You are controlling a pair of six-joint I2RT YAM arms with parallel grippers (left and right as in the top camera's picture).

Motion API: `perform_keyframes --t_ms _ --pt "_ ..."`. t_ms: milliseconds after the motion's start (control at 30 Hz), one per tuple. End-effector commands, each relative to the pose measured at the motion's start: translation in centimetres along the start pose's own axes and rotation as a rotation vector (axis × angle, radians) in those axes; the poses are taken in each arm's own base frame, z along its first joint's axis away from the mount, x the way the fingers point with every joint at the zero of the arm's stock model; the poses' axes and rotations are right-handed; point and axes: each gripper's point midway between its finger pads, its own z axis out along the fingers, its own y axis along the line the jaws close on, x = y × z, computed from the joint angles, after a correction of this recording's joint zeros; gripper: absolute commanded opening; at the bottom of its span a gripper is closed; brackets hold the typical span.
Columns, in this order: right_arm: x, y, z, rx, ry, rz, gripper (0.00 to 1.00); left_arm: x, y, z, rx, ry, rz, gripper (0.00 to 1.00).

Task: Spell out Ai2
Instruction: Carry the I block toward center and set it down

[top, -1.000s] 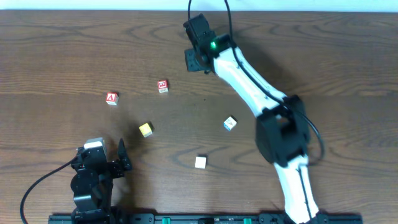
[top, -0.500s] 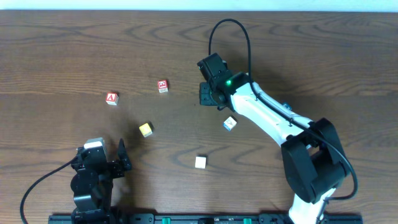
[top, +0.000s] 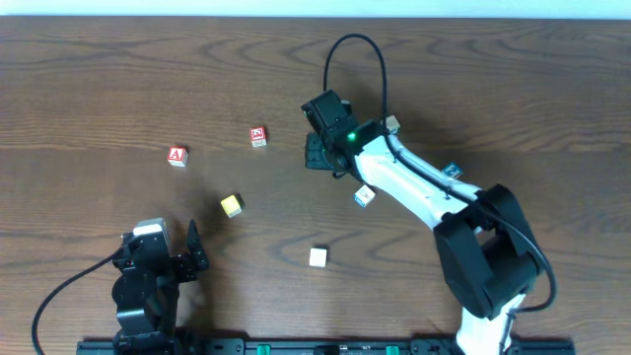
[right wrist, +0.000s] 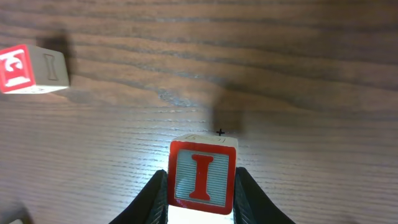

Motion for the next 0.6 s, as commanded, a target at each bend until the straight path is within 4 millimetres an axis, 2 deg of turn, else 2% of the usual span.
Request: perform_keyframes --t_ms 0,333,567 --pt "0.7 -0.3 1.2 0.024 0.017 0.012 0.01 0.7 0.0 0.3 -0.002 0.014 0.019 0.95" --pt "-0.1 -0.6 1.5 0.049 -0.029 0.013 0.01 0.7 0.0 0.3 -0.002 0.014 0.019 0.95" --pt "0.3 -0.8 2.6 0.055 -0.013 0.011 0.01 0.7 0.0 0.2 -0.002 0.014 0.019 0.95"
